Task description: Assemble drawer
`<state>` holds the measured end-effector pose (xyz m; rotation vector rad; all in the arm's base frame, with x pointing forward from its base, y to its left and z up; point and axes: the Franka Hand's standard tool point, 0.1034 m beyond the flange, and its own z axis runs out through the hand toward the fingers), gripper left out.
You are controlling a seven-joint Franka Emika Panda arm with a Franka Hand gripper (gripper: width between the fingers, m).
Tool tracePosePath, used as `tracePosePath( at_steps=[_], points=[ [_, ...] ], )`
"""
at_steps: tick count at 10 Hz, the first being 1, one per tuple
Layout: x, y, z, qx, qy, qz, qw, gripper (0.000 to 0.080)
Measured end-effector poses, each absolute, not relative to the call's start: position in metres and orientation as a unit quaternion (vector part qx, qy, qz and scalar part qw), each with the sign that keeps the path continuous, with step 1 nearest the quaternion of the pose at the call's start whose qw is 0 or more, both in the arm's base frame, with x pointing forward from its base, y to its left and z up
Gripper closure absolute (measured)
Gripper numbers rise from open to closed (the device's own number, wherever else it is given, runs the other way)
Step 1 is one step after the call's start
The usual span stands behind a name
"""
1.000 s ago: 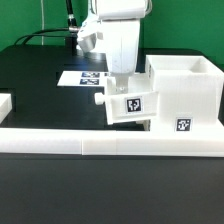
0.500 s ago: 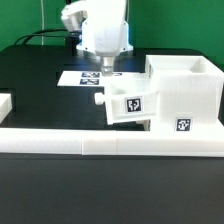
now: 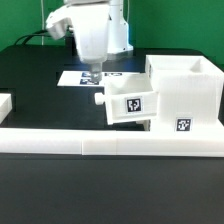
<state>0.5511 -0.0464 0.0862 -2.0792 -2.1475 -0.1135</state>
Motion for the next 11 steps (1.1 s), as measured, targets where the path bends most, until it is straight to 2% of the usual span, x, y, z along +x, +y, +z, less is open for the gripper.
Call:
tracePosePath(
  at_steps=[3,7,11],
  points=[
    [0.549,-0.064,0.074,-0.695,-0.705,-0.064,0.126,0.0151],
    [0.542,-0.056,0.059,-0.697,-0.701,-0.061,0.14,0.0151],
    [0.549,-0.037,0.062,-0.72,-0.678,-0.055,0.141,0.0151]
  ],
)
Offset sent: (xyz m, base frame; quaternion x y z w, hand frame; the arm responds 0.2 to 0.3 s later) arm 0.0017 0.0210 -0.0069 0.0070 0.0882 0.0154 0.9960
